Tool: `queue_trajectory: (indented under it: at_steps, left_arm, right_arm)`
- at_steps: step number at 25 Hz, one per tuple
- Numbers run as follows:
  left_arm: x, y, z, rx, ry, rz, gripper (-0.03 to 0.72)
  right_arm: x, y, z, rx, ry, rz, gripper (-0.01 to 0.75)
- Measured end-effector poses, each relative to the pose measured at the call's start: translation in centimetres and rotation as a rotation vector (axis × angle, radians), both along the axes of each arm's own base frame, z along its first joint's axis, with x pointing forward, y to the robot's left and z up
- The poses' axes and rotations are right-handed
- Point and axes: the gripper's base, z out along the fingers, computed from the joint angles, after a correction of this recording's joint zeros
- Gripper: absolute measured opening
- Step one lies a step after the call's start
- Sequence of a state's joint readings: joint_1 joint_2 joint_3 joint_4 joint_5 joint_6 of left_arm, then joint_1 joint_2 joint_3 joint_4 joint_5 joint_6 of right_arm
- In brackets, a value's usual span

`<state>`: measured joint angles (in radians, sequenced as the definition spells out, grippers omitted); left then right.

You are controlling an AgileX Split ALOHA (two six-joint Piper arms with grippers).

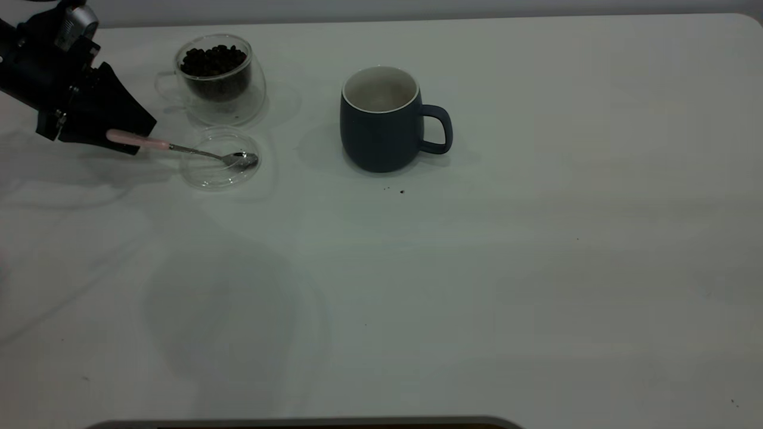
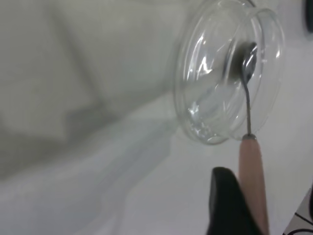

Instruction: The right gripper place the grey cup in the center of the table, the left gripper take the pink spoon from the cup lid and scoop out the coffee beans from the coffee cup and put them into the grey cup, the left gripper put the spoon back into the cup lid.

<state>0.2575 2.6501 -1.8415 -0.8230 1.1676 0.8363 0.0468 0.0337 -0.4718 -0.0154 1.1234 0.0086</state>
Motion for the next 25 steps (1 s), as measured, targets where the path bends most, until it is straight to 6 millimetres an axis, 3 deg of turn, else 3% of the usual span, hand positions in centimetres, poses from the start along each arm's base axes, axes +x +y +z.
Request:
queue_trajectory:
  at_steps: [6,12,15,18,22,25]
  left_arm:
    - [-0.4,1.4,0.4,0.122,0.036,-0.017,0.490]
    - [0.0,3.1,3.4,0.154,-0.002,0.047,0.492]
    - [0.3,3.1,6.1,0.145,-0.045,0.070,0.492]
    - [0.8,2.7,10.2,0.095,-0.120,0.107,0.492]
    - [0.9,2.0,17.4,0.026,-0.279,0.170,0.492]
    - [-0.3,1.4,24.5,0.015,-0.426,0.193,0.476]
  right_arm:
    - [0.0,0.0,0.0,0.000,0.000,0.000,0.529]
    - [0.0,0.0,0.0,0.000,0.000,0.000,0.529]
    - [0.0,0.0,0.0,0.000,0.000,0.000,0.529]
    - [0.0,0.0,0.0,0.000,0.000,0.000,0.529]
    - [0.0,0.0,0.0,0.000,0.000,0.000,0.529]
    - [0.0,0.0,0.0,0.000,0.000,0.000,0.529]
